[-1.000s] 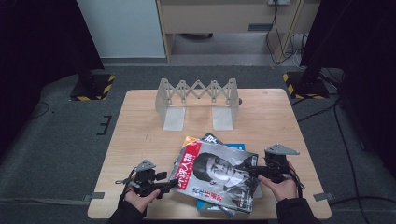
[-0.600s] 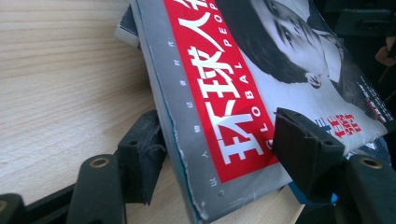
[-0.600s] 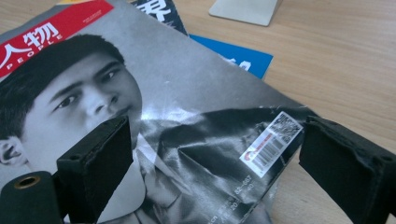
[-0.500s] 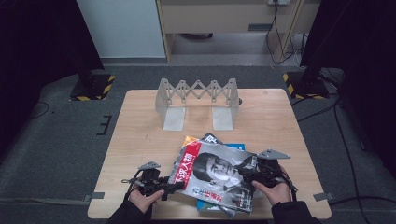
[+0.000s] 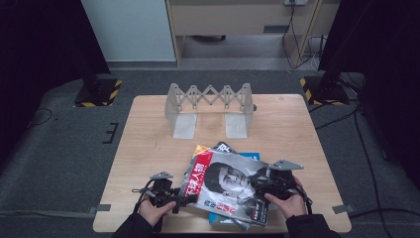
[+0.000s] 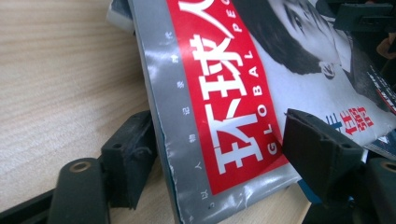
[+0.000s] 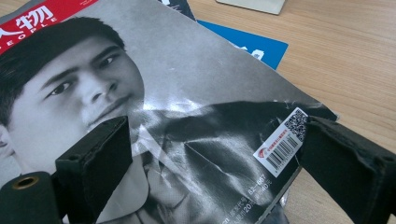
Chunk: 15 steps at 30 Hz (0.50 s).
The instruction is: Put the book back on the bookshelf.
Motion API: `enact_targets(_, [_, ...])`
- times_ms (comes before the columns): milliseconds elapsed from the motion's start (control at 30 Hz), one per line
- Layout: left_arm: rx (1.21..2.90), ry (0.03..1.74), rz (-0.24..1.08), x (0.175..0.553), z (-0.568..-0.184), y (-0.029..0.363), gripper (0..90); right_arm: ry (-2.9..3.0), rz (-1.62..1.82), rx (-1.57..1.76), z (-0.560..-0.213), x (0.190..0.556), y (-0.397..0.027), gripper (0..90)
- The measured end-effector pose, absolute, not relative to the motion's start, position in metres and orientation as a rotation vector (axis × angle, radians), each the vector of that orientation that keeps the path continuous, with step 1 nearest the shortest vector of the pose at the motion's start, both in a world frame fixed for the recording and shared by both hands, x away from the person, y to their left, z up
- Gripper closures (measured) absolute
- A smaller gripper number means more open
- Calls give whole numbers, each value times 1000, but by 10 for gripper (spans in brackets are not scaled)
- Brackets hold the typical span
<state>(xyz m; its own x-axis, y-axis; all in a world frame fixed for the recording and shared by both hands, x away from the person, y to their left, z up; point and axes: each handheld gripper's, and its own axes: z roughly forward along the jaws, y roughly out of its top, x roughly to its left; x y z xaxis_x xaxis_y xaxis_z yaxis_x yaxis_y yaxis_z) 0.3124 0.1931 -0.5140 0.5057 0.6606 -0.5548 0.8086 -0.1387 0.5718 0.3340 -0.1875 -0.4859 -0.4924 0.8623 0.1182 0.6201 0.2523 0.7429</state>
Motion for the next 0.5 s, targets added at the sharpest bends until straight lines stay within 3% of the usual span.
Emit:
enact_targets(267, [1829, 1189, -342, 318, -517, 192, 295, 2217, 1083, 1360, -487, 334, -187, 83])
enact_targets(500, [1674, 1130, -332, 313, -500, 204, 434, 2217, 1079, 1356, -488, 334, -187, 76])
